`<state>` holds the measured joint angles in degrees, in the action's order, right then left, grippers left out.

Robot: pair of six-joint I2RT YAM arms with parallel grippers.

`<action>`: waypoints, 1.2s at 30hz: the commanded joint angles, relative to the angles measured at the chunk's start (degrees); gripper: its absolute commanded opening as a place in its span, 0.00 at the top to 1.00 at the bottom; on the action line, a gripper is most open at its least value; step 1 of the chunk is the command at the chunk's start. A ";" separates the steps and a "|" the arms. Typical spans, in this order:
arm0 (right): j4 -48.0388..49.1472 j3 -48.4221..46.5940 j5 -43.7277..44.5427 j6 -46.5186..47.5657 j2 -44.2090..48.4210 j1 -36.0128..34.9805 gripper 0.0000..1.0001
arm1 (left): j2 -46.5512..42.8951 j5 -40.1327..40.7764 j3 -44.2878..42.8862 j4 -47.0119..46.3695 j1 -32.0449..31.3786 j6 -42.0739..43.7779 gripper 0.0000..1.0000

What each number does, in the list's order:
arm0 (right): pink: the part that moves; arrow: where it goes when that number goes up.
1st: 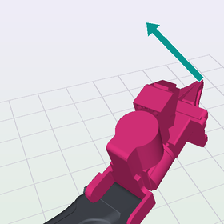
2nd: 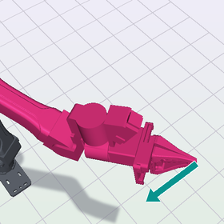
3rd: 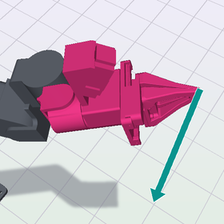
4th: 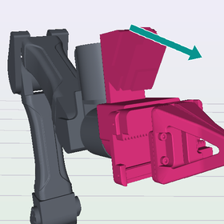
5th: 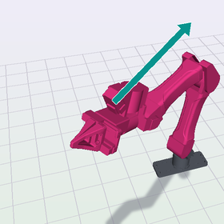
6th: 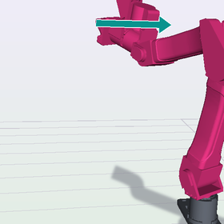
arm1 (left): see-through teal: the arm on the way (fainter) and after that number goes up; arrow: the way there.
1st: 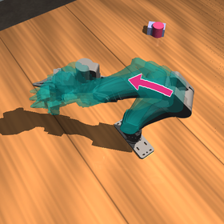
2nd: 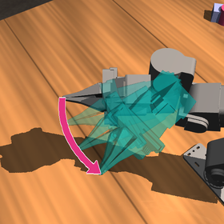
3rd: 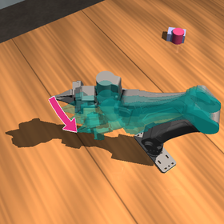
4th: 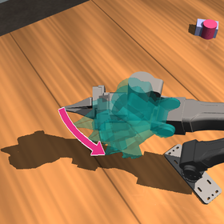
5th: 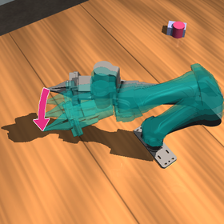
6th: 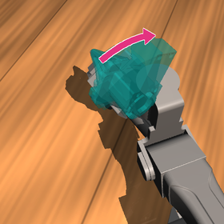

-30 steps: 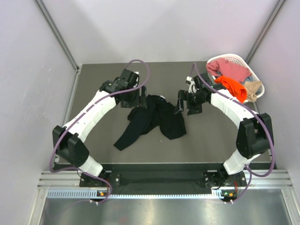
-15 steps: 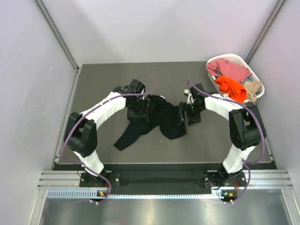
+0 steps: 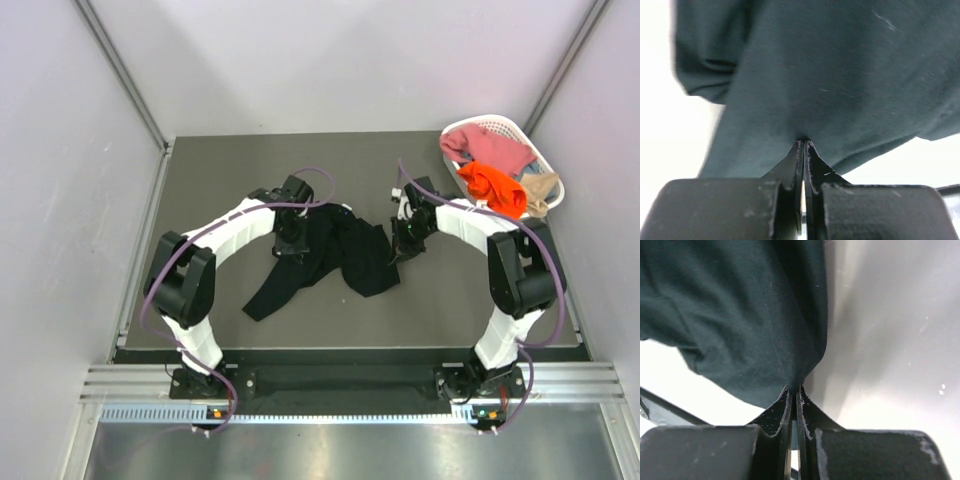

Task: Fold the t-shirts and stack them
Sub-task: Flatten the tshirt out

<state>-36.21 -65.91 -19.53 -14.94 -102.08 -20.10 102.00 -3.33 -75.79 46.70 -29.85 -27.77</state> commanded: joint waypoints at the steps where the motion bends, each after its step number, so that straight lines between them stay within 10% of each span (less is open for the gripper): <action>1: -2.45 -3.87 -0.16 1.14 6.79 -0.38 1.00 | -5.04 7.01 -2.34 0.32 -0.13 -0.62 1.00; 6: -6.41 -7.03 -0.25 1.05 12.60 -0.38 1.00 | -12.59 5.98 -0.68 -1.96 -0.56 -0.97 0.99; 7: -6.77 -7.56 -0.25 0.97 14.18 -0.38 1.00 | -12.96 5.19 0.54 -2.83 -0.91 -1.06 0.70; 9: -8.17 -8.88 -0.33 0.53 15.33 -0.38 1.00 | -12.09 3.60 1.60 -4.86 -2.22 -1.32 0.43; 16: -10.02 -13.63 -2.35 -3.07 18.58 -0.38 1.00 | -2.34 6.92 -1.20 -6.00 -8.03 0.08 0.30; 19: -10.64 -15.91 -2.27 -4.39 20.07 -0.47 1.00 | 1.79 12.62 -2.17 -4.34 -8.04 0.35 0.35; 25: -13.00 -19.25 -1.22 -5.63 23.32 -0.21 1.00 | 1.11 17.39 -4.54 -1.53 -8.21 1.23 1.00; 36: -15.74 -35.68 8.62 0.51 34.92 0.24 1.00 | -27.27 31.79 -12.35 6.47 -8.30 2.98 1.00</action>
<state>-52.97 -95.04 -15.51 -17.45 -73.93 -19.97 83.83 21.39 -83.55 50.74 -38.24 -26.33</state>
